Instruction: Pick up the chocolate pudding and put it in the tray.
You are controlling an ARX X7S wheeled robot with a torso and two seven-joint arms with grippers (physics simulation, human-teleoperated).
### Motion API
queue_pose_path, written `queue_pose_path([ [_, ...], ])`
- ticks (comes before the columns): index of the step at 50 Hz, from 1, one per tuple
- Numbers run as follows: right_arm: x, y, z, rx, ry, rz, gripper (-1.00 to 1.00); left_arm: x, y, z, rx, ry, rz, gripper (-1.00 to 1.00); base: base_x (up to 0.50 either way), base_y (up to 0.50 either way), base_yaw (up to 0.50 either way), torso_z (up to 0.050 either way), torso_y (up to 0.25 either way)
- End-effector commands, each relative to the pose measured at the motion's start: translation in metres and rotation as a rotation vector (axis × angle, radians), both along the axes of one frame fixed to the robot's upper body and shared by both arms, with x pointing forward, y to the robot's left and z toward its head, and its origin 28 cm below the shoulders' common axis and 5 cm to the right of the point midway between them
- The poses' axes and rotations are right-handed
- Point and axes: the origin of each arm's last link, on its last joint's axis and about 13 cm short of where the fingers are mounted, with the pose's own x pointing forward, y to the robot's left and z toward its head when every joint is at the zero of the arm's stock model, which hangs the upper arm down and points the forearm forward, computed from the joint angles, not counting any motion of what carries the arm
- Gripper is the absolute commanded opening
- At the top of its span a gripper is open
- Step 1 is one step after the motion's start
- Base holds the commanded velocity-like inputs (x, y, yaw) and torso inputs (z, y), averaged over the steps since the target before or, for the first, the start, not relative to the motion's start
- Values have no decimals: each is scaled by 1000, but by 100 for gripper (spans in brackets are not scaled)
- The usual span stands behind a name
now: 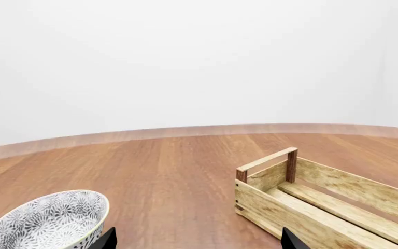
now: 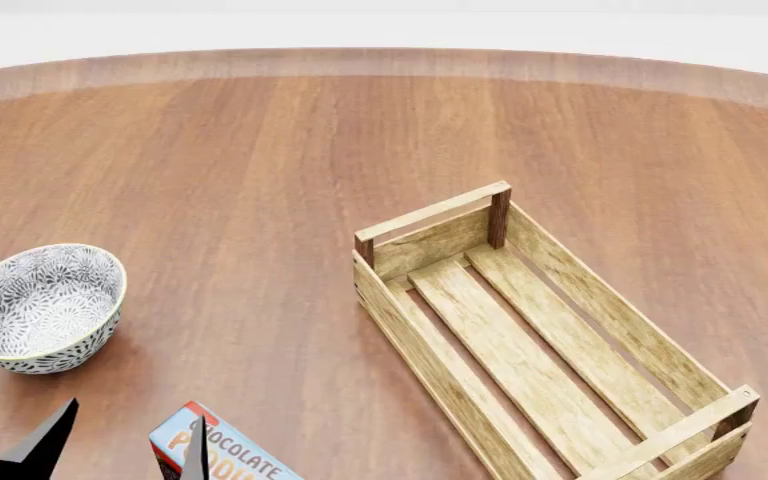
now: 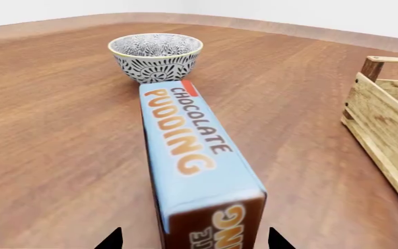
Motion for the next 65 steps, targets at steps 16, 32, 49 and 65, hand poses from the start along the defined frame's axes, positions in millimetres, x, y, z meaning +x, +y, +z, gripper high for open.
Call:
queue_pose_path([
  [16, 8, 0, 2, -6, -2, -2, 100, 0, -1, 1, 0, -2, -4, 100, 0, 0, 0, 0, 0],
  [32, 11, -1, -3, 3, 10, -6, 100, 0, -1, 2, 0, -7, -8, 100, 0, 0, 0, 0, 0],
  [49, 11, 0, -10, 7, 25, -7, 100, -1, -2, 1, -5, -5, -11, 100, 0, 0, 0, 0, 0],
  [65, 11, 3, -14, 9, 29, 0, 100, 0, -2, 2, -6, -4, -12, 100, 0, 0, 0, 0, 0],
])
